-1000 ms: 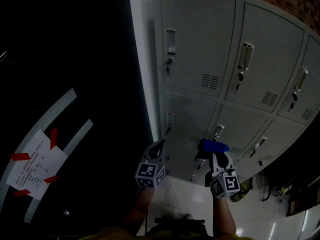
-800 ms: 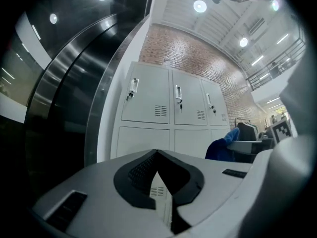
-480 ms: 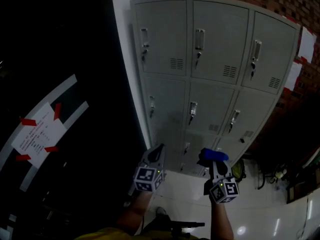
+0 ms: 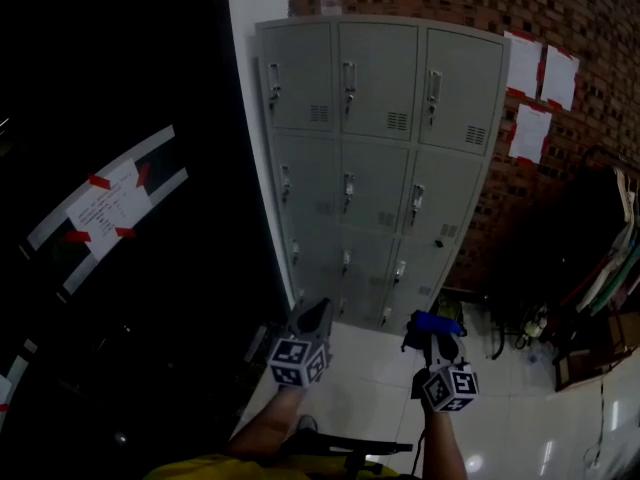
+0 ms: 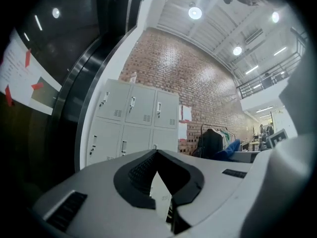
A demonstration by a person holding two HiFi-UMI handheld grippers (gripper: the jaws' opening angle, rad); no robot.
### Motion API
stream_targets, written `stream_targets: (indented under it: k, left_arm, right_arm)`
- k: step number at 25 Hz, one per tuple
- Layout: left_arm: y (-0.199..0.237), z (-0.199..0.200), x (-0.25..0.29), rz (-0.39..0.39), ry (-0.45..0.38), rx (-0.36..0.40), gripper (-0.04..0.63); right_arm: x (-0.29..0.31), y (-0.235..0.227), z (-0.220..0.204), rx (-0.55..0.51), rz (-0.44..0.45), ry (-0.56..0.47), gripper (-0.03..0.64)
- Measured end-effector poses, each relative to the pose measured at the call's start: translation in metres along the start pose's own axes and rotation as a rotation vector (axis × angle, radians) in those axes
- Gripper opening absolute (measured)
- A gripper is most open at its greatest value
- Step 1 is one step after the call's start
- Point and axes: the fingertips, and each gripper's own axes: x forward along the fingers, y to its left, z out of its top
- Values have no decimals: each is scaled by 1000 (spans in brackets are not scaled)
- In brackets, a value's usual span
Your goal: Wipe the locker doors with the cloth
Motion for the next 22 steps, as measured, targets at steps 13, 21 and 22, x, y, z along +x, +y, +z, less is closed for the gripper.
stream_targets:
  k: [13,21,22]
  left_arm:
    - [-57,13,-70,-76,-18,10,-8]
    - [-41,11,-95,-88,5,16,-8]
    - [-42,12,-97,-93,7,17,-8]
  right_arm:
    - [-90,47,27,-46,-40,-21,71]
    - [-100,74,12,-48,-69,5,71]
    - [-101,76,11,-47,-71,6,71]
